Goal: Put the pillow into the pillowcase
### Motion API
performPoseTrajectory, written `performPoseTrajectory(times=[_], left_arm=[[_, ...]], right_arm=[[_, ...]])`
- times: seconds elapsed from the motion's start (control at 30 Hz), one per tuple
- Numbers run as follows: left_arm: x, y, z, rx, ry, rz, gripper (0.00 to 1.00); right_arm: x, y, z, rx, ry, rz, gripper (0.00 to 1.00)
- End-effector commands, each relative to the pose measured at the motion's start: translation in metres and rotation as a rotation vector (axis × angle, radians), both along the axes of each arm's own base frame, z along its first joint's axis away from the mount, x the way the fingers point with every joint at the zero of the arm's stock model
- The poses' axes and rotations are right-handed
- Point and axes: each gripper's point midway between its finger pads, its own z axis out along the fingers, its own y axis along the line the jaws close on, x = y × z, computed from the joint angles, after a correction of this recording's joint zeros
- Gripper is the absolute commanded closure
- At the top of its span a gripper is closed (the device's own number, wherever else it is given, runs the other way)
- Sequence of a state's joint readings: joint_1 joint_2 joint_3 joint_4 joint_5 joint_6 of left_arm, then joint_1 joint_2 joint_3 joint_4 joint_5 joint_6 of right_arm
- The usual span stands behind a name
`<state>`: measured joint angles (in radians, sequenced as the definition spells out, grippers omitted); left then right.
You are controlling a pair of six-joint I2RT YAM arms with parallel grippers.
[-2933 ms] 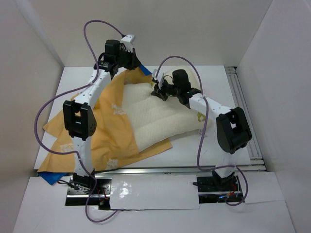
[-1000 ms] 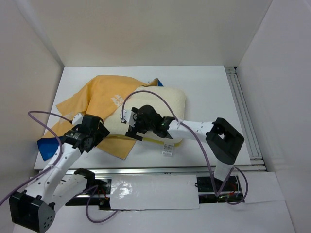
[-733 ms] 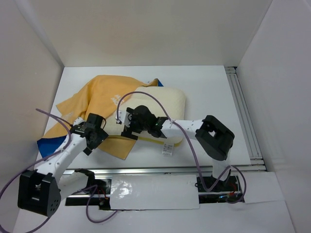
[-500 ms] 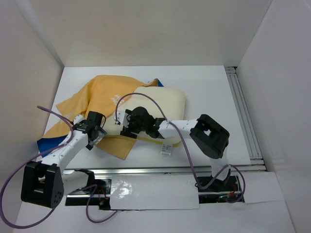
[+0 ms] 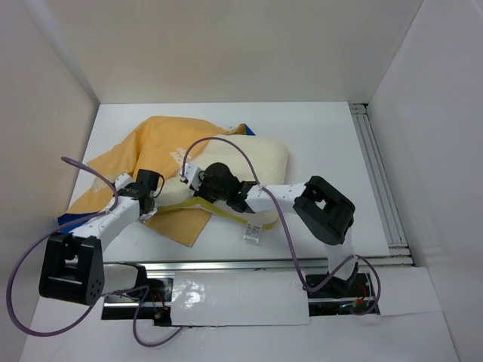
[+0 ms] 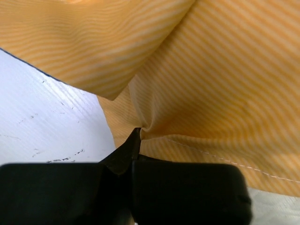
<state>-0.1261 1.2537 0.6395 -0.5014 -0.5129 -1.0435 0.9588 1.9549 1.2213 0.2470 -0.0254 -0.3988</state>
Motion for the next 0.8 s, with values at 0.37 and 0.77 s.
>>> performPoseTrajectory(times=[0.37, 0.77], left_arm=[[0.022, -0.135, 0.111, -0.101, -0.375, -0.612, 1.00], [-0.036, -0.290, 0.198, -0.279, -0.541, -1.284, 1.00]], right_arm=[[0.041, 0.023, 0.146, 0.559, 0.022, -0.213, 1.00], [0.037, 0.001, 0.232, 0.975, -0.018, -0.263, 1.00]])
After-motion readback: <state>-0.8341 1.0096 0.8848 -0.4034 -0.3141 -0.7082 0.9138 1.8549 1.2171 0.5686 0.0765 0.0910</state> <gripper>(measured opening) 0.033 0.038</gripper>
